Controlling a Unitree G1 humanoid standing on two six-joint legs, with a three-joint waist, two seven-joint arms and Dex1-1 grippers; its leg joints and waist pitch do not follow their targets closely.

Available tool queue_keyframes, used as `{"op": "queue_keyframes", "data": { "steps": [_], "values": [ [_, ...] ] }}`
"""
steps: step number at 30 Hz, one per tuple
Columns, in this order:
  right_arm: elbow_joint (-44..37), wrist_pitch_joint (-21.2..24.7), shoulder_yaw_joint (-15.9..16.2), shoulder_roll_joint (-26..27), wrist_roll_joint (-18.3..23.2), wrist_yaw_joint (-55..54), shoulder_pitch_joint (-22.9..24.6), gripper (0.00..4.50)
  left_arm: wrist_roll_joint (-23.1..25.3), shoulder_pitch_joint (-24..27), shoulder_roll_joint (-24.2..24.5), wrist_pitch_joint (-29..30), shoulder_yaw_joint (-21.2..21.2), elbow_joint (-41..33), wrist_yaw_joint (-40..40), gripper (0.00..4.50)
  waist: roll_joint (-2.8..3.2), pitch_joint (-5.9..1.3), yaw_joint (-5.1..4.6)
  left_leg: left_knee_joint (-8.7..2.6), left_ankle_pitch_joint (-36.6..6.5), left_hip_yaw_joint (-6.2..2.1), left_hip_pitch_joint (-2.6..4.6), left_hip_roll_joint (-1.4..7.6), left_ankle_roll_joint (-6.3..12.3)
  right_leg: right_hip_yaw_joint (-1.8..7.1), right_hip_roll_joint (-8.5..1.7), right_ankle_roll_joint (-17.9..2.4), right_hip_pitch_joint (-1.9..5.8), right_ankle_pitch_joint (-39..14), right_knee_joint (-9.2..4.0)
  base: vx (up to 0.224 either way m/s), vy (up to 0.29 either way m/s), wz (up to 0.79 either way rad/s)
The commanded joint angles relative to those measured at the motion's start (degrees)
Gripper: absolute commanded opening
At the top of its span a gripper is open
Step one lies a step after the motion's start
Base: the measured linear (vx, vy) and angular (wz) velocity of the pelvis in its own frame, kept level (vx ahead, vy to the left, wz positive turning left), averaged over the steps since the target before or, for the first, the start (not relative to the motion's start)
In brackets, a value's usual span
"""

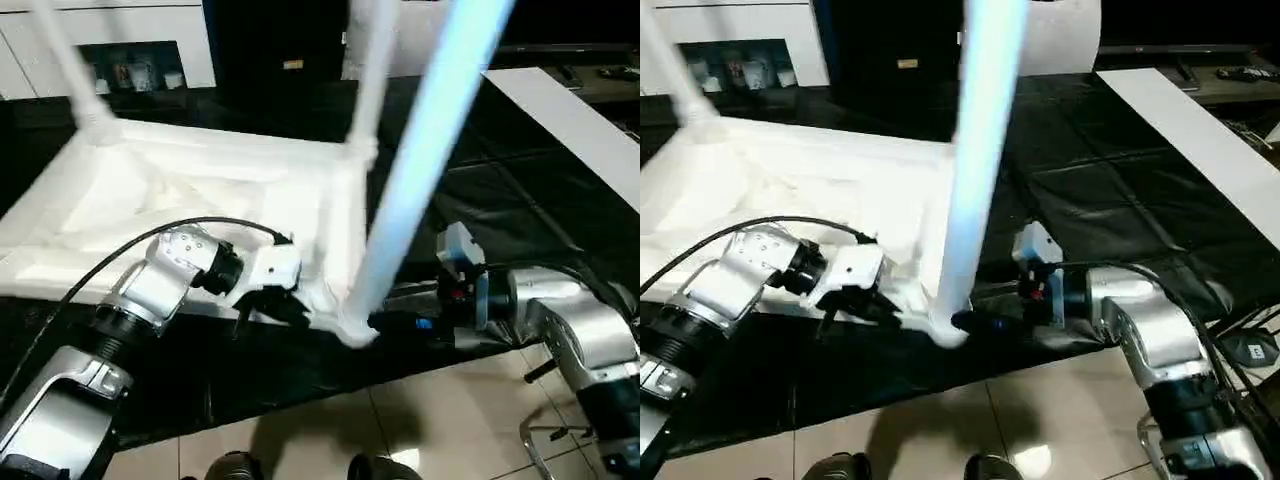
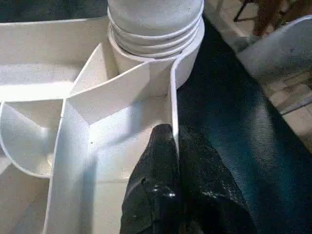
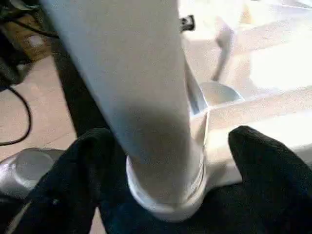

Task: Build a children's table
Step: Rotate leg to tighten

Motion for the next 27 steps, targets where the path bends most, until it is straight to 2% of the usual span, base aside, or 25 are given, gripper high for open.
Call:
{"op": "queue_keyframes", "data": {
  "steps": [1,11,12,15,18,19,26,27],
  "values": [
    [0.6,0.4,0.5,-0.3,0.5,1.1,-0.9,3.74,0.1,-1.3,-0.8,-1.9,-2.1,-1.6,-2.2,0.00,-0.20,-4.30,-0.47,-3.81,-9.7,-0.41,1.48,3.05,4.09,2.53,-3.52,-13.8,3.25,-12.6,-4.02,0.000,0.000,0.00],
    [0.7,1.7,1.7,0.0,1.4,3.2,-1.6,3.05,0.2,-1.2,-0.8,-2.4,-2.3,-1.5,-2.7,0.00,-0.21,-4.34,-0.34,-3.76,-8.7,-0.40,1.41,3.02,4.35,2.48,-3.46,-13.9,3.23,-11.6,-3.86,0.000,0.000,0.00],
    [0.6,1.8,1.8,0.0,1.5,3.3,-1.6,2.81,0.2,-1.2,-0.8,-2.5,-2.3,-1.6,-2.7,0.00,-0.24,-4.36,-0.34,-3.73,-8.8,-0.37,1.39,2.99,4.31,2.49,-3.47,-13.8,3.26,-11.8,-3.88,0.000,0.000,0.00],
    [0.4,2.3,2.3,-0.1,1.6,3.7,-1.4,2.68,0.2,-1.0,-0.7,-2.5,-2.3,-1.7,-2.8,0.00,-0.28,-4.20,-0.36,-3.83,-9.5,-0.41,1.39,2.99,3.99,2.49,-3.49,-13.3,3.20,-13.4,-4.05,0.000,0.000,0.00],
    [0.1,2.9,2.7,-0.2,1.8,4.0,-1.2,2.30,0.2,-0.9,-0.7,-2.4,-2.4,-1.8,-2.6,0.00,-0.27,-4.17,-0.37,-3.83,-9.3,-0.43,1.34,2.99,3.96,2.50,-3.49,-13.2,3.19,-13.2,-4.02,0.000,0.000,0.00],
    [0.0,3.2,2.8,-0.2,1.9,4.1,-1.2,2.30,0.2,-0.9,-0.6,-2.4,-2.4,-1.9,-2.6,0.00,-0.32,-4.15,-0.39,-3.84,-9.4,-0.42,1.36,2.97,3.94,2.49,-3.45,-13.2,3.18,-13.3,-4.04,0.000,0.000,0.00],
    [-2.0,6.3,2.1,0.9,3.8,2.3,-0.4,2.09,-0.7,-0.2,-1.2,2.2,-1.1,-3.0,-0.5,0.00,-0.11,-4.09,-0.32,-3.90,-9.5,-0.44,1.45,3.01,3.56,2.56,-3.48,-13.4,3.16,-13.4,-4.09,0.000,0.000,0.00],
    [-3.3,8.1,1.4,2.7,3.9,-1.7,0.1,2.09,-0.9,-0.2,-2.1,6.6,0.2,-3.5,2.4,0.00,-0.08,-4.03,-0.36,-3.95,-9.6,-0.49,1.36,2.95,3.27,2.53,-3.50,-13.3,3.18,-13.9,-4.09,0.000,0.000,0.00]
  ]
}}
